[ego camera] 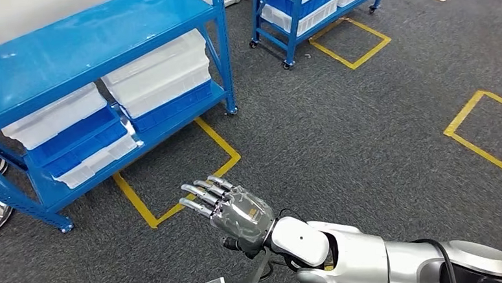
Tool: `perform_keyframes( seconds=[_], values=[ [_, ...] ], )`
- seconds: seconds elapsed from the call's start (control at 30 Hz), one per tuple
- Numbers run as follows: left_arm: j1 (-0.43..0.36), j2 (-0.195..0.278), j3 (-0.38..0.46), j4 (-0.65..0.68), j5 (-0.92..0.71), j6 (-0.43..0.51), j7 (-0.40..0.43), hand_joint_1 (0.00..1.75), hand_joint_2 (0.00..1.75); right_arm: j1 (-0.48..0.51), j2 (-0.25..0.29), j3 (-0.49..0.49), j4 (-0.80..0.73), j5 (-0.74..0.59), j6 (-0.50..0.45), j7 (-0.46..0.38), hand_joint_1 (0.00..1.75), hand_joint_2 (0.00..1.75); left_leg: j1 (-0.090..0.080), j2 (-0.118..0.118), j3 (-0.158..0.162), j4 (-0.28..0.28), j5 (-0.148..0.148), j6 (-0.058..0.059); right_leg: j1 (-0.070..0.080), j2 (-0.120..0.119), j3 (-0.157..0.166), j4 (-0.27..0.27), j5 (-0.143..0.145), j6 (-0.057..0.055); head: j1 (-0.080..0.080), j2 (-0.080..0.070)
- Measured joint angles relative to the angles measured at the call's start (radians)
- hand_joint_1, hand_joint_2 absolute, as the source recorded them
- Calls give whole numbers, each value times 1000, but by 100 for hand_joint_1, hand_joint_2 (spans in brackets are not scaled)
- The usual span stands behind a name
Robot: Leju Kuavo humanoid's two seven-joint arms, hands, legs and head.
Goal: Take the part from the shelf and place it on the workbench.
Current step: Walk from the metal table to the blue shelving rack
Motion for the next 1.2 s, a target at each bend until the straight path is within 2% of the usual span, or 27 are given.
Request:
perform_keyframes(
  seconds=[0.07, 0.1, 0.13, 0.2, 0.23, 0.27, 0.33, 0.37, 0.4, 0.43, 0.5, 0.53, 0.57, 0.6, 0.63, 0.7, 0.73, 0.77, 0.83, 0.87, 0.9, 0.97, 1.03, 1.07, 1.1, 1.17, 1.2],
  values=[
    [-3, 0, 0, 0, 8, -1, 0, 0, 0, 1, 0, 1, 0, -2, 4, 0, 0, 175, -5, 61, -104, 143, 23, 0, 1, -22, 67, -37, -27, -7, -1, 0],
    [-3, 0, 0, 0, 13, 0, 1, 0, 0, 2, -1, 2, 0, -5, 7, -1, 0, 175, -7, 76, -155, 188, -2, -3, 2, -33, 99, -51, -42, -8, -1, 0],
    [-2, -1, 0, 0, 19, 2, 2, 0, 0, 2, -1, 2, 1, -10, 8, -5, 0, 175, -7, 82, -199, 210, -48, -7, 3, -44, 135, -65, -60, -8, -1, 0],
    [4, -6, 0, 0, 31, 9, 8, 0, 0, 1, -2, 3, 5, -26, 7, -24, 0, 175, -7, 88, -257, 185, -128, -9, 5, -66, 209, -86, -99, -7, -1, 0],
    [7, -9, 0, 0, 37, 13, 11, 0, 0, 0, -2, 3, 11, -35, 6, -36, 0, 175, -8, 92, -275, 142, -126, -6, 7, -79, 249, -95, -123, -6, -1, 0],
    [10, -12, 0, 0, 44, 17, 14, 0, 0, 0, -2, 3, 17, -41, 5, -46, 0, 175, -10, 104, -286, 85, -75, 2, 8, -90, 282, -102, -146, -5, -1, 0],
    [16, -17, 0, 0, 53, 21, 18, 0, 0, 1, -5, 3, 35, -47, 0, -58, 0, 175, -22, 148, -296, -25, 116, 18, 13, -108, 335, -109, -195, 2, 0, 0],
    [17, -19, 0, 1, 57, 21, 18, 0, 0, 2, -8, 2, 43, -51, -4, -64, 0, 175, -31, 162, -296, -50, 183, 24, 12, -115, 353, -114, -217, 8, 0, 0],
    [17, -21, 0, 1, 60, 19, 17, 0, 0, 3, -11, -2, 50, -56, -7, -69, 0, 175, -37, 165, -291, -59, 212, 26, 12, -122, 373, -110, -230, 16, 1, 0],
    [16, -20, 0, 1, 62, 17, 15, 0, 0, 2, -13, -8, 55, -62, -9, -75, 0, 175, -40, 153, -279, -53, 194, 27, 9, -126, 382, -94, -229, 23, 0, 0],
    [18, -15, 0, 1, 64, 13, 12, 0, 0, -1, -17, -26, 63, -69, -13, -82, 0, 175, -39, 124, -244, -54, 161, 37, 0, -108, 346, 18, -188, 34, -1, 0],
    [18, -12, -1, 0, 65, 12, 12, 0, 0, -2, -19, -32, 67, -70, -16, -84, 0, 175, -39, 112, -221, -56, 144, 44, -3, -85, 296, 101, -169, 37, -2, 0],
    [17, -11, -1, 0, 65, 12, 12, 0, 0, 0, -22, -37, 73, -71, -17, -86, 0, 175, -37, 99, -198, -58, 126, 50, -6, -61, 235, 181, -170, 40, -2, 0],
    [15, -11, -1, 0, 66, 12, 12, 0, 0, 3, -26, -38, 80, -71, -17, -87, 0, 175, -37, 85, -174, -58, 106, 53, -6, -41, 173, 243, -194, 42, -2, 0],
    [13, -12, -2, 0, 68, 11, 12, 0, 0, 7, -29, -39, 88, -71, -17, -88, 0, 175, -35, 68, -149, -59, 85, 54, -6, -33, 115, 279, -238, 43, -2, 0],
    [13, -15, -3, 0, 72, 11, 13, 0, 0, 12, -33, -42, 107, -72, -15, -88, 0, 175, -32, 33, -94, -60, 40, 52, -7, -28, 20, 279, -323, 44, -2, 0],
    [14, -18, -4, 0, 74, 12, 14, 0, 0, 14, -34, -45, 119, -74, -14, -88, 0, 175, -29, 16, -63, -60, 16, 50, -6, -26, -17, 248, -329, 45, -2, 0],
    [15, -19, -4, 0, 76, 12, 14, 0, 0, 17, -36, -49, 131, -76, -13, -88, 0, 175, -26, 0, -34, -60, -9, 47, -6, -17, -48, 199, -283, 47, -2, 0],
    [16, -23, -6, 1, 80, 13, 16, 0, 0, 29, -40, -53, 162, -79, -14, -88, 0, 175, -20, -30, 13, -62, -56, 42, -5, 20, -87, 93, -72, 46, -2, 0],
    [15, -26, -7, 1, 81, 14, 16, 0, 0, 36, -42, -55, 176, -80, -14, -88, 0, 131, -18, -43, 26, -66, -74, 37, -2, 34, -92, 59, 14, 41, -3, 0],
    [13, -28, -8, 2, 81, 15, 17, 0, 0, 41, -43, -56, 187, -82, -15, -88, 0, 87, -14, -54, 40, -75, -84, 32, 1, 39, -90, 45, 59, 34, -2, 0],
    [11, -32, -9, 2, 83, 17, 18, 0, 0, 43, -43, -69, 203, -88, -13, -86, 0, 0, -9, -58, 49, -71, -69, 21, 6, 22, -66, 32, 37, 13, 0, 0],
    [9, -33, -11, 2, 88, 19, 19, 0, 0, 42, -39, -96, 230, -109, -1, -80, 0, 0, -12, -6, 9, 19, -13, 14, 4, 6, -14, 0, 16, -3, 0, 0],
    [7, -32, -11, 2, 93, 22, 20, 0, 44, 47, -35, -110, 254, -127, 14, -75, 0, 44, -15, 30, -28, 86, 6, 9, 1, -1, 23, -23, 6, -7, -1, 0],
    [5, -33, -12, 2, 98, 24, 21, 0, 87, 55, -31, -120, 287, -146, 31, -70, 0, 87, -16, 63, -71, 142, 3, 4, -1, -8, 62, -44, -4, -10, -2, 0],
    [4, -34, -13, 2, 109, 29, 26, 0, 175, 79, -16, -142, 389, -185, 64, -53, 0, 175, -14, 86, -146, 194, -71, -9, -5, -21, 136, -85, -28, -11, -3, 0],
    [5, -36, -13, 2, 115, 32, 29, 0, 175, 91, -4, -159, 455, -208, 80, -43, 0, 175, -10, 87, -175, 188, -125, -17, -7, -25, 170, -99, -42, -9, -3, 0]
  ],
)
